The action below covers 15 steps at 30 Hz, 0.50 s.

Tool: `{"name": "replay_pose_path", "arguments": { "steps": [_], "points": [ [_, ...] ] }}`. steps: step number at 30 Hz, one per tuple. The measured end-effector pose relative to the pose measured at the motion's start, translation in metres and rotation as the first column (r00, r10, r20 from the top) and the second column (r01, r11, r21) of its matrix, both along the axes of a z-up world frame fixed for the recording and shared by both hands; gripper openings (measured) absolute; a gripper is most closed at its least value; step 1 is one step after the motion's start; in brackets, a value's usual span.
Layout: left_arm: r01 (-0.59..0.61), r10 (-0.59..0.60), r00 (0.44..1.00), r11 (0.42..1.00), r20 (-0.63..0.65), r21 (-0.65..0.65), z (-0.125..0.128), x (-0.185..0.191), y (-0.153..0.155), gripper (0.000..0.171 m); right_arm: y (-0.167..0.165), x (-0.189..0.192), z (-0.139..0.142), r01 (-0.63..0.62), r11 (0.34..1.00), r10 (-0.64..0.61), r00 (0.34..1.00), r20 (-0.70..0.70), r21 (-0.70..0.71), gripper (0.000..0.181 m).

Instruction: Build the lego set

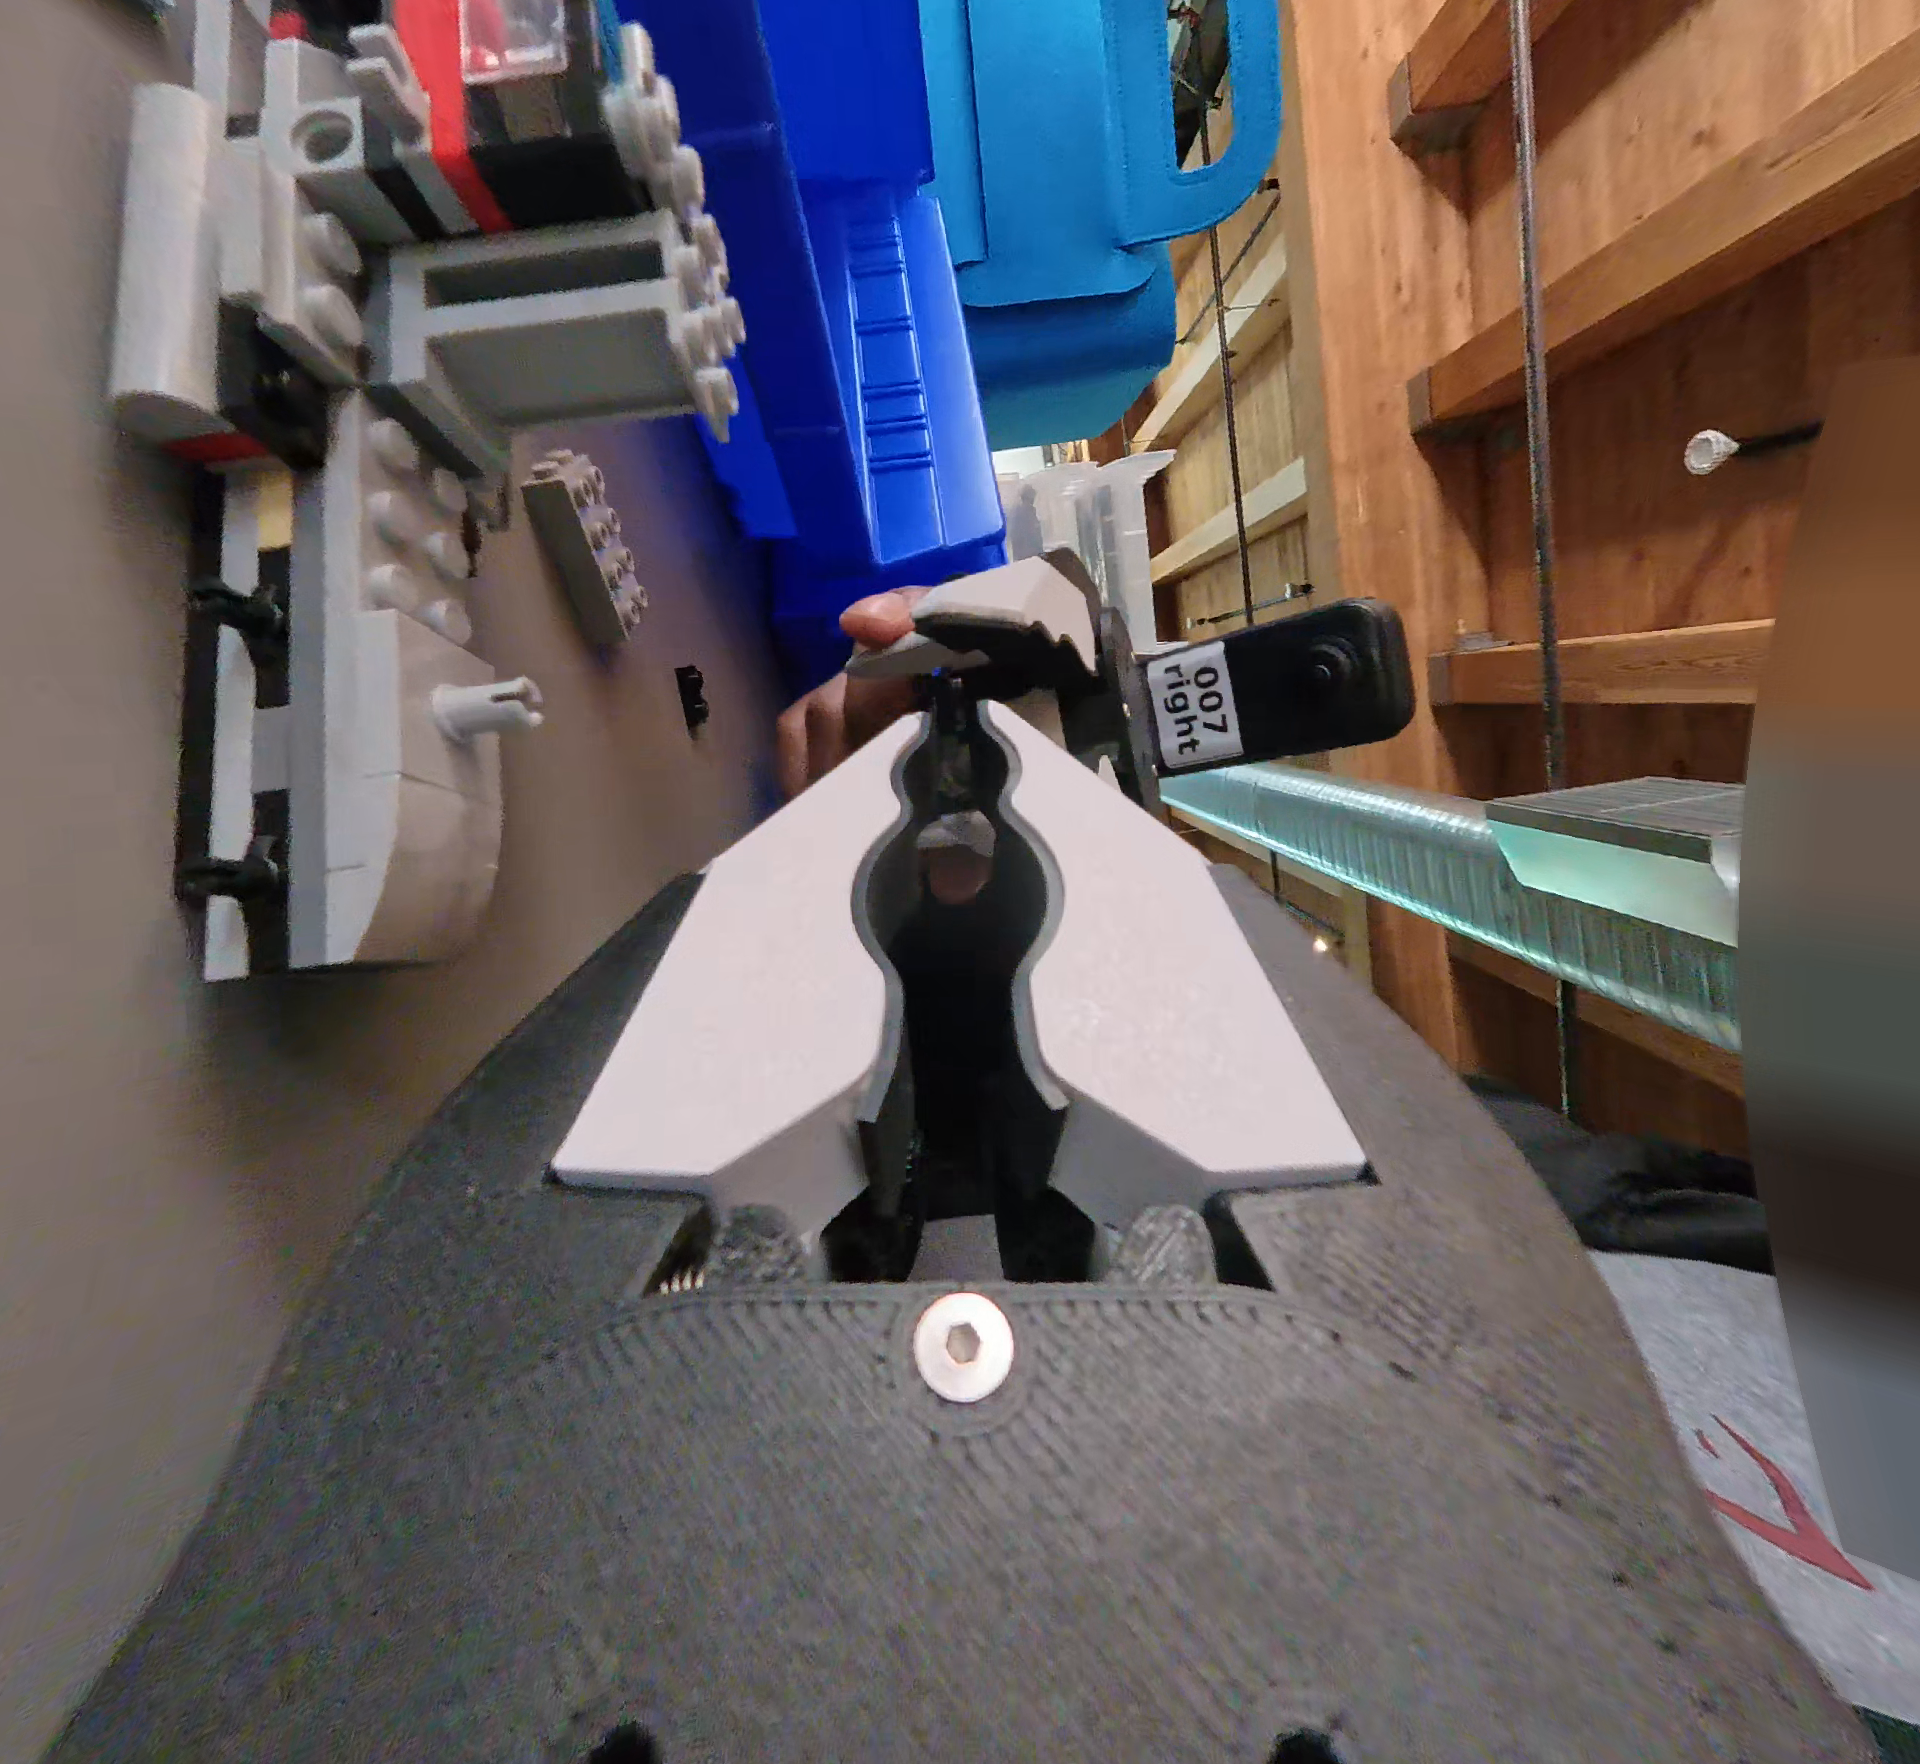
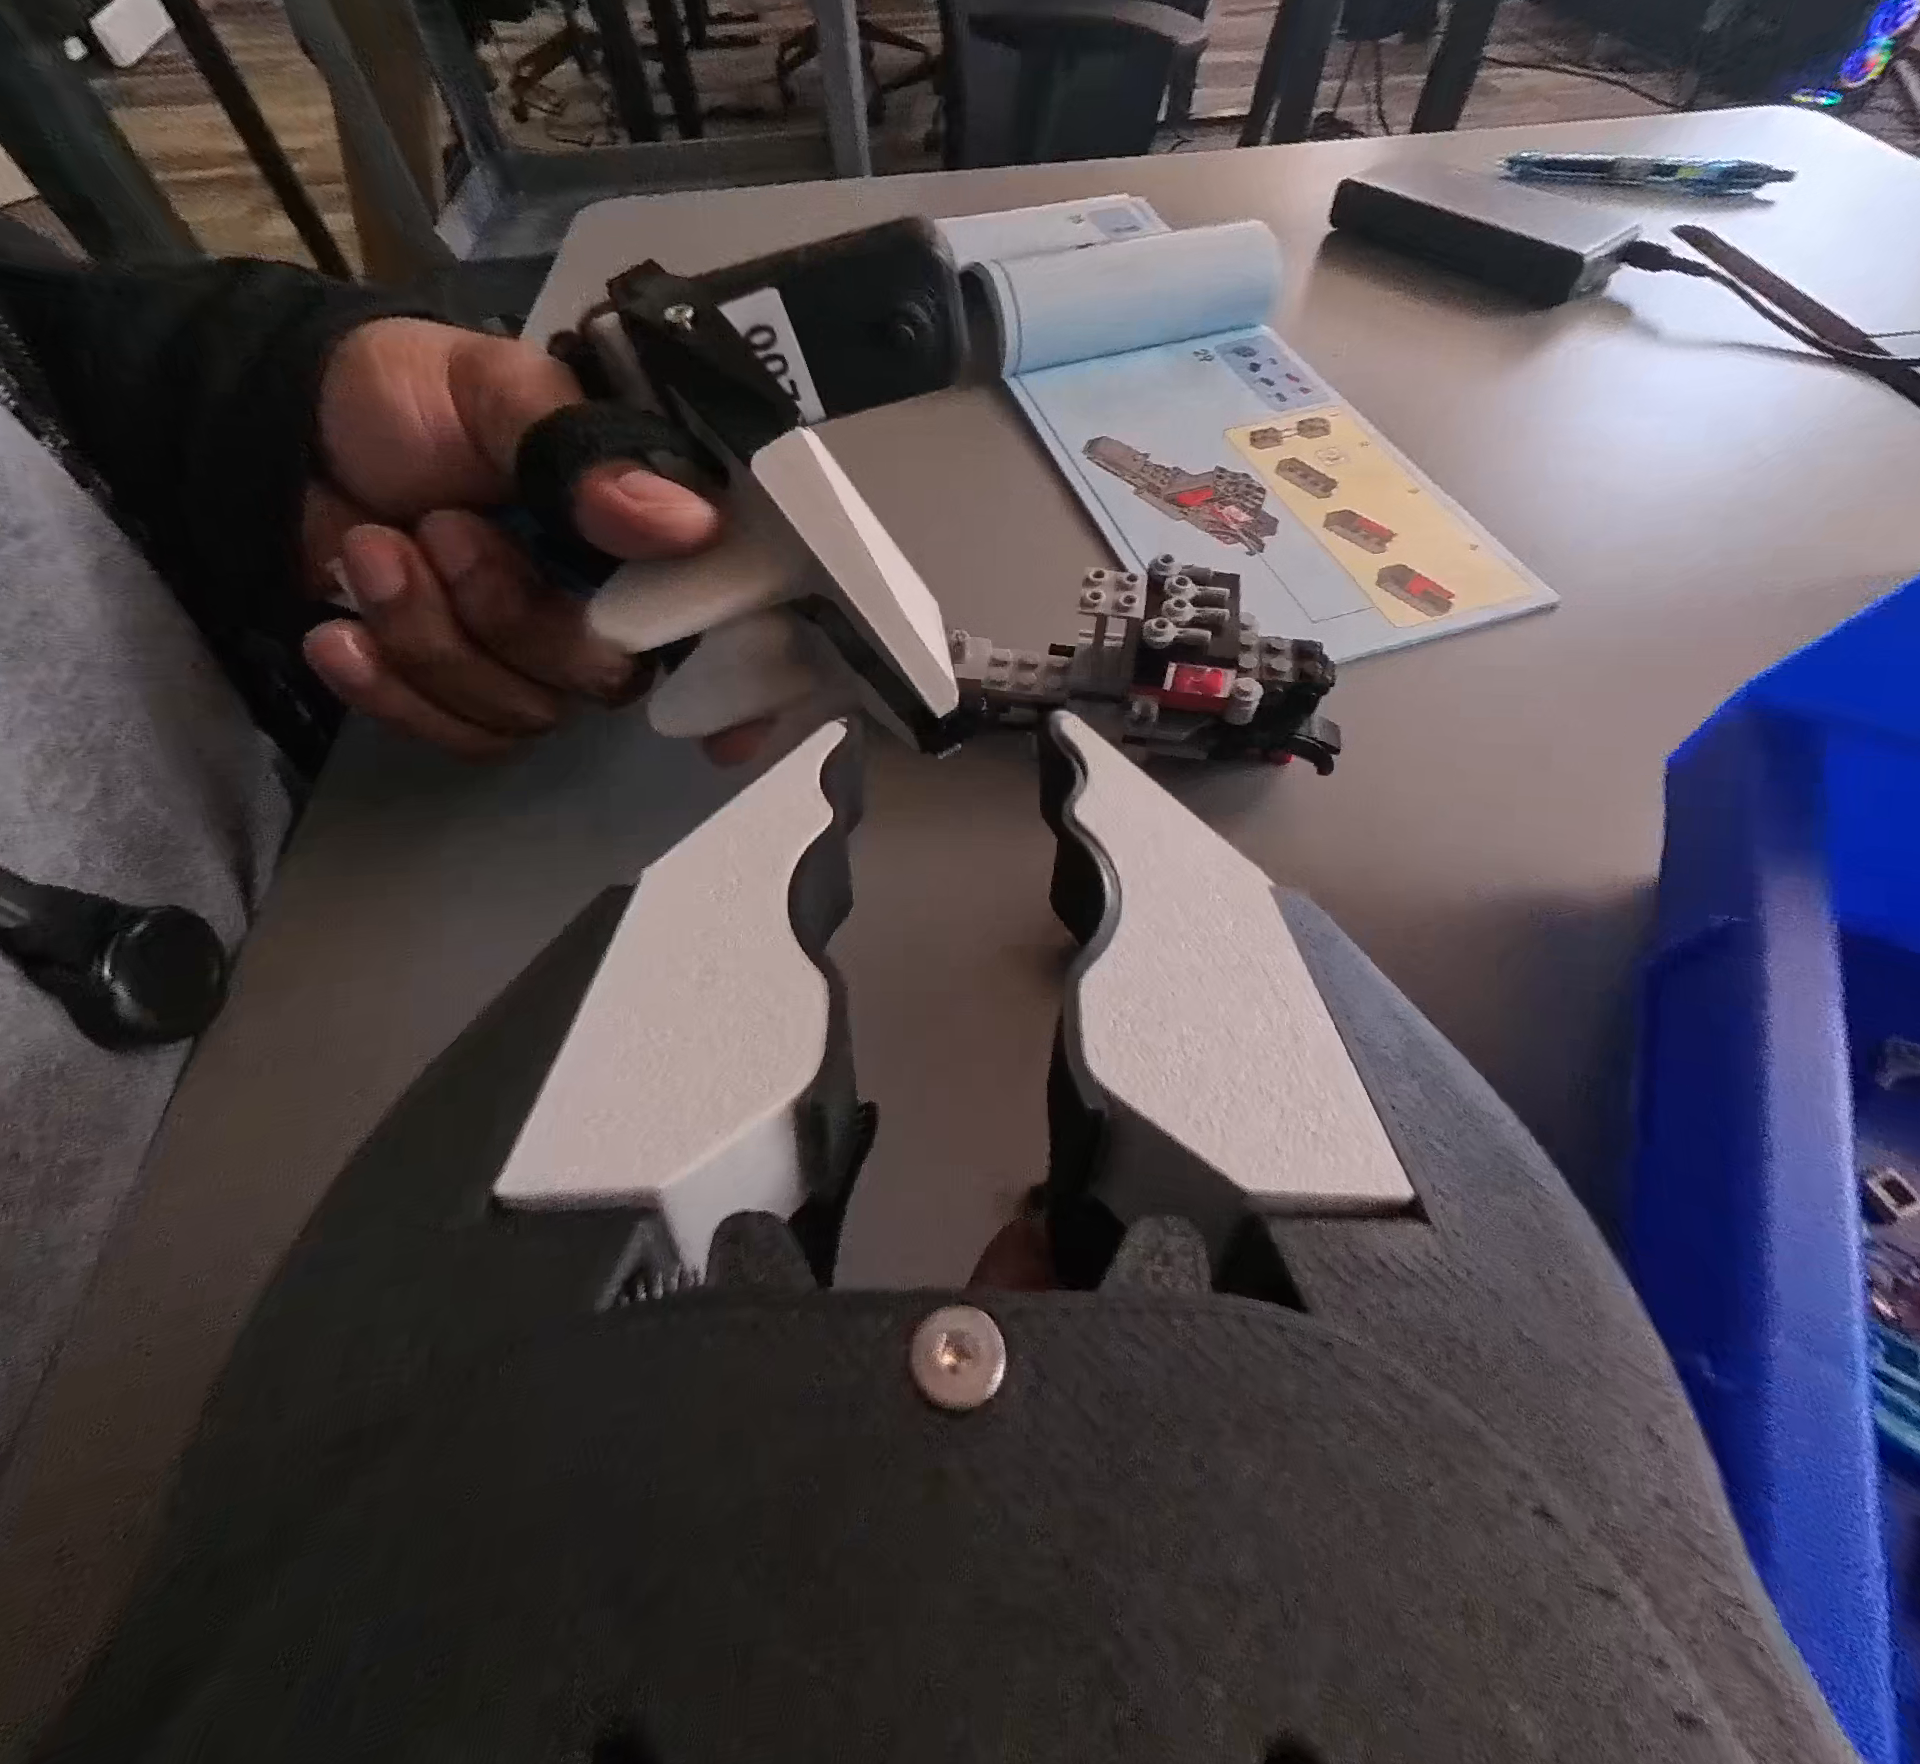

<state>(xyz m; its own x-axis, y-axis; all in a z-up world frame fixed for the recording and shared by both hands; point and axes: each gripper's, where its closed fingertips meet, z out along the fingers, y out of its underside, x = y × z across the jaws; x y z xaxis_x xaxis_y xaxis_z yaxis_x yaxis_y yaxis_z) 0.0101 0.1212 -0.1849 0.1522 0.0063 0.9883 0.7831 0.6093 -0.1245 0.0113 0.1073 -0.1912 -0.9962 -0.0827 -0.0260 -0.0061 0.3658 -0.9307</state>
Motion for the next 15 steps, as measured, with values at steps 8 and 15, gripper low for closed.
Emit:
{"name": "replay_pose_path", "arguments": {
  "steps": [8, 15],
  "points": [
    [0.009, -0.01, 1.0, 0.998, -0.017, -0.054, -0.008, -0.002, 0.0, 0.009, 0.0, -0.003, -0.007, 0.011, 1.0, -0.011, 0.999, 0.05, 0.005, 0.019],
    [-0.052, -0.059, 0.985, 0.794, -0.162, -0.606, -0.031, -0.016, -0.005, 0.038, 0.024, -0.03, -0.013, 0.188, 0.981, -0.189, 0.982, 0.023, 0.045, 0.018]
  ]
}}
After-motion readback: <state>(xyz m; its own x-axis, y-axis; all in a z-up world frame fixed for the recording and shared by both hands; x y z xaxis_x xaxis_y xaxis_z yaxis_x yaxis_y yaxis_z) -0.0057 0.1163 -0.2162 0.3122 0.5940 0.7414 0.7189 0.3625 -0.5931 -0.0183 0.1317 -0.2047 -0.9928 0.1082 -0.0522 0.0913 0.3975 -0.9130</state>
